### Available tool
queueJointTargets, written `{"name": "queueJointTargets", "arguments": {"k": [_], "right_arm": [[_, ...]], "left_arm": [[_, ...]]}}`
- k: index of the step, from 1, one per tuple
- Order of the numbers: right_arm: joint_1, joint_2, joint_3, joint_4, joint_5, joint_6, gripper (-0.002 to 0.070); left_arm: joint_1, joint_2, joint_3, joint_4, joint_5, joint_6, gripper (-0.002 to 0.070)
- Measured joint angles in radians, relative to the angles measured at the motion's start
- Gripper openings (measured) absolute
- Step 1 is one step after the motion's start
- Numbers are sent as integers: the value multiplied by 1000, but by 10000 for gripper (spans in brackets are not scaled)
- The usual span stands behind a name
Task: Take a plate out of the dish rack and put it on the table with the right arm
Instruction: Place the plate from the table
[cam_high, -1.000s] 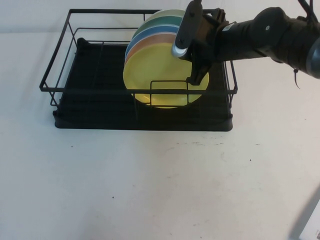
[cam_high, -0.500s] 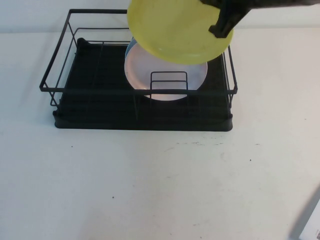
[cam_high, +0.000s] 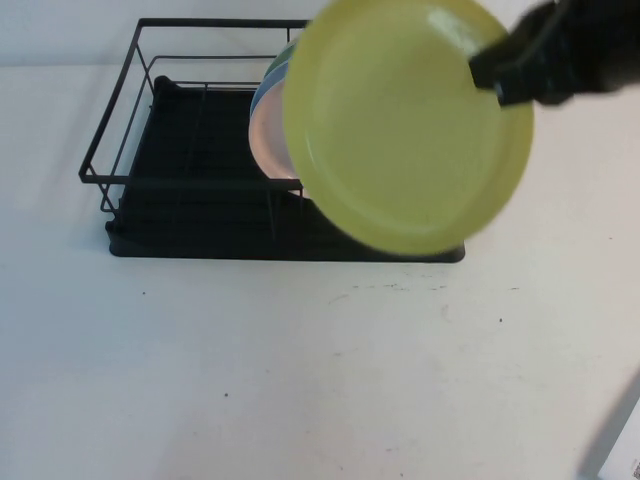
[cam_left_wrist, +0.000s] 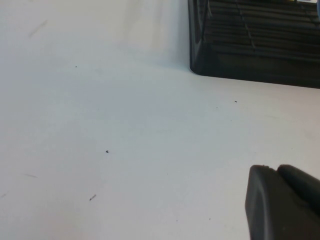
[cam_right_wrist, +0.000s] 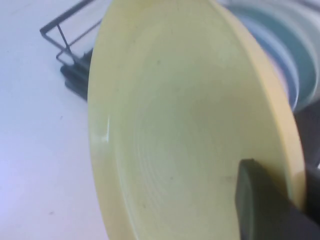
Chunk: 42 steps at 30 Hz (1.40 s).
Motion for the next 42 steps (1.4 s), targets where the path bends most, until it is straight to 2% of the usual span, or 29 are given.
{"name": "queueJointTargets", "arguments": {"k": [6, 11, 14, 21, 26, 38, 42], "right_arm": [[0, -98, 306, 74, -77, 194, 71], [0, -66, 450, 251, -121, 232, 71], [0, 5, 477, 356, -139, 188, 71], [0, 230, 481, 645, -225, -33, 71], [0, 356, 481, 786, -241, -154, 71], [0, 423, 478, 862, -322, -193, 72], [0, 425, 477, 852, -340, -196, 134]], "left_arm": [[0, 0, 0, 0, 0, 0, -4], [0, 0, 0, 0, 0, 0, -4], [0, 0, 0, 0, 0, 0, -4], [0, 0, 0, 0, 0, 0, -4], [0, 0, 0, 0, 0, 0, -4], [0, 0, 0, 0, 0, 0, -4], [0, 0, 0, 0, 0, 0, -4]]}}
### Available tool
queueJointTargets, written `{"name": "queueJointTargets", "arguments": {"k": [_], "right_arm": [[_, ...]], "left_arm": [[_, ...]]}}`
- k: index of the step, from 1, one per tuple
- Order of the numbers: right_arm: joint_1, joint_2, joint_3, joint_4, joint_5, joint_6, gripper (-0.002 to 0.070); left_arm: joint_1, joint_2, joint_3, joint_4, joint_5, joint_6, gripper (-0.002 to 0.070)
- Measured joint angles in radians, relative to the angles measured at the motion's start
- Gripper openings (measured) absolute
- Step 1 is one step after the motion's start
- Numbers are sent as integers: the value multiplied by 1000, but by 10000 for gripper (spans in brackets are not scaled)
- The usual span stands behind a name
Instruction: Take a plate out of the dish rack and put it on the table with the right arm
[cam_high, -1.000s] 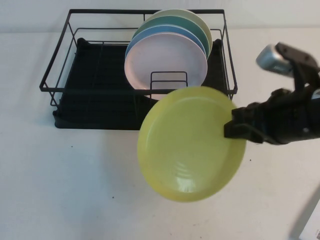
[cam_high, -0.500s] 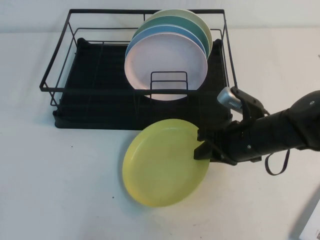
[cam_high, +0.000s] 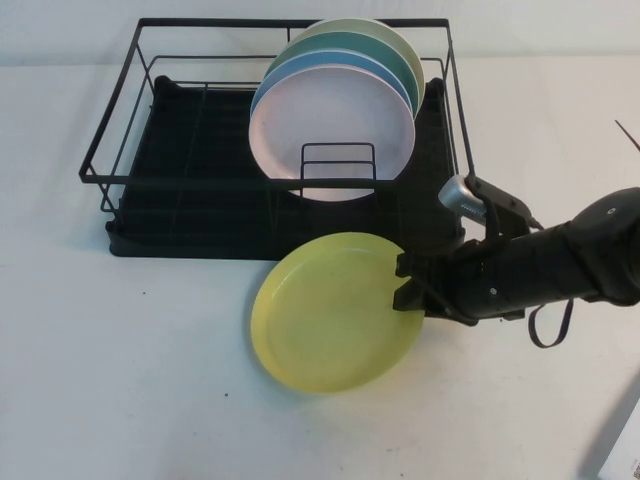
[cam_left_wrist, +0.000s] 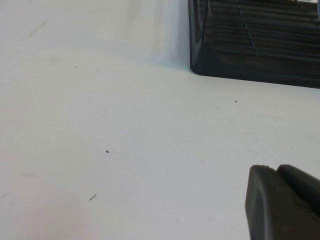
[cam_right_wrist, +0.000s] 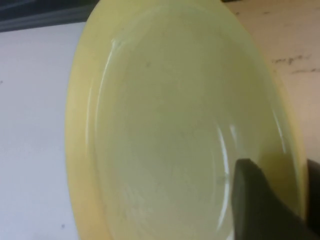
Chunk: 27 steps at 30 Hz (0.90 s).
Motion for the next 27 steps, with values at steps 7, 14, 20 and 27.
{"name": "queueJointTargets", "arguments": {"k": [7, 14, 20, 27], "right_arm": [[0, 1, 0, -25, -31, -4, 298], [-2, 1, 0, -101, -54, -4, 318], [-48, -23, 0, -166, 24, -4, 300], [-58, -207, 0, -286, 179, -4, 25]], "left_arm": [[0, 0, 0, 0, 0, 0, -4], [0, 0, 0, 0, 0, 0, -4], [0, 0, 0, 0, 0, 0, -4], [0, 0, 0, 0, 0, 0, -4]]}}
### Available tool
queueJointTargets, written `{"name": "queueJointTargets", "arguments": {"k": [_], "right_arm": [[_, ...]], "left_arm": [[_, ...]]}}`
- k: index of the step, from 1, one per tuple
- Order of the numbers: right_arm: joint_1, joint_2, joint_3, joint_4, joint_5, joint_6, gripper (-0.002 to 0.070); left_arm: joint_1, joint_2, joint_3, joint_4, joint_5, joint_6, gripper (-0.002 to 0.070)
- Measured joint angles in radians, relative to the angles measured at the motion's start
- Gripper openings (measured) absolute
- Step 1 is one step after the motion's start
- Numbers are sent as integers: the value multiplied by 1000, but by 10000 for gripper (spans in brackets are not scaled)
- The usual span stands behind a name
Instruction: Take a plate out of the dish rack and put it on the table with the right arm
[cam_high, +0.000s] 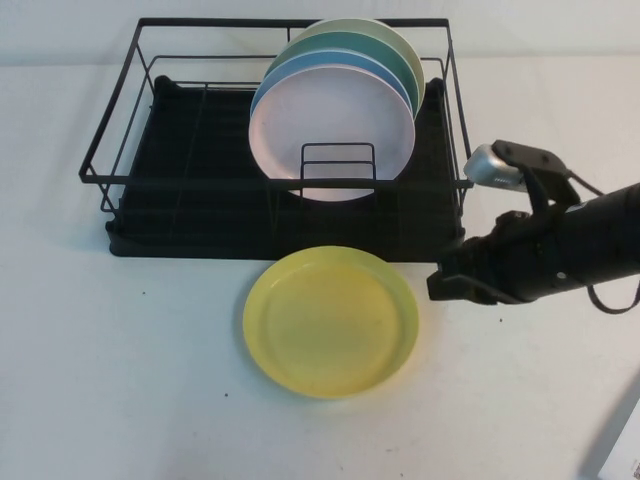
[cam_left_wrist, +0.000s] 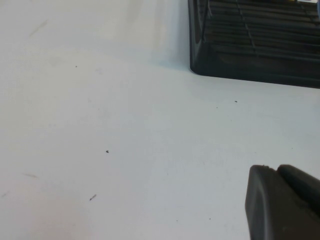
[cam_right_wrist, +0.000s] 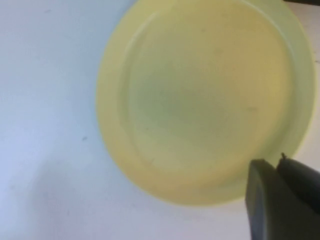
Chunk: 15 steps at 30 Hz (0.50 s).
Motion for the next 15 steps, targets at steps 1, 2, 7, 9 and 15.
{"name": "queueJointTargets", "arguments": {"k": [1, 2, 7, 9, 15], "right_arm": [[0, -37, 7, -17, 17, 8, 10], [0, -67, 12, -37, 29, 19, 0], [-2, -278, 81, -161, 75, 86, -15], [-2, -352, 96, -207, 135, 91, -17], [-2, -496, 100, -346, 231, 93, -18]], "left_arm": [[0, 0, 0, 0, 0, 0, -4], [0, 0, 0, 0, 0, 0, -4], [0, 0, 0, 0, 0, 0, -4], [0, 0, 0, 0, 0, 0, -4], [0, 0, 0, 0, 0, 0, -4]]}}
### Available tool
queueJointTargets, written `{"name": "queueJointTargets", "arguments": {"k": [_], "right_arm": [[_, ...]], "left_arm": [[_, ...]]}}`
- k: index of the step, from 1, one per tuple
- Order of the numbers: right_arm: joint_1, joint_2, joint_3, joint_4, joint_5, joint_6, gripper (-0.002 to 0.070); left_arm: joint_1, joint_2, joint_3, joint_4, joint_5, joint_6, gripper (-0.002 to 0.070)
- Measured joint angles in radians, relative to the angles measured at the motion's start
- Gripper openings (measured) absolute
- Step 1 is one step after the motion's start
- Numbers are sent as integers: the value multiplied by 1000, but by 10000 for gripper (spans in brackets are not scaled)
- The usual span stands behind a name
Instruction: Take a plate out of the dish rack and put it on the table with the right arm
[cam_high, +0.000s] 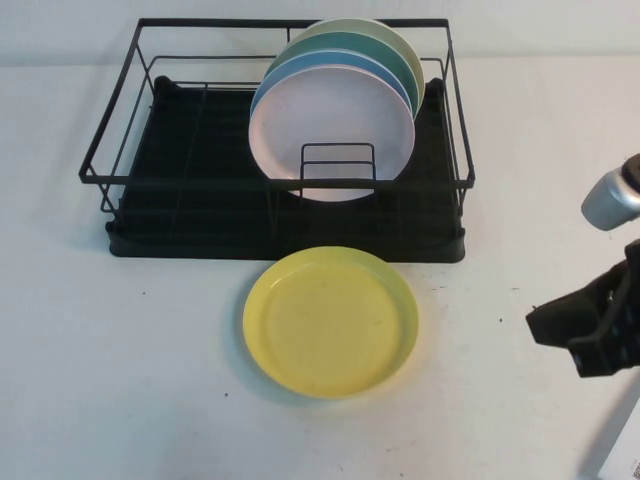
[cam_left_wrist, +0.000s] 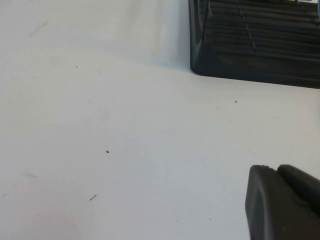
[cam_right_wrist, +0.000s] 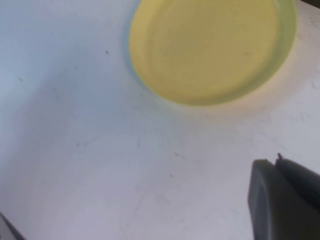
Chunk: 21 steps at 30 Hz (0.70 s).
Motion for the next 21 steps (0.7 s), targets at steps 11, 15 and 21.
{"name": "queueJointTargets", "arguments": {"k": [11, 15, 21], "right_arm": [[-26, -132, 198, -104, -361, 0, -18], [-121, -312, 412, -104, -544, 0, -17], [-259, -623, 691, -104, -706, 0, -18]], "left_arm": [[0, 0, 0, 0, 0, 0, -4], [0, 0, 0, 0, 0, 0, -4], [0, 0, 0, 0, 0, 0, -4]]}}
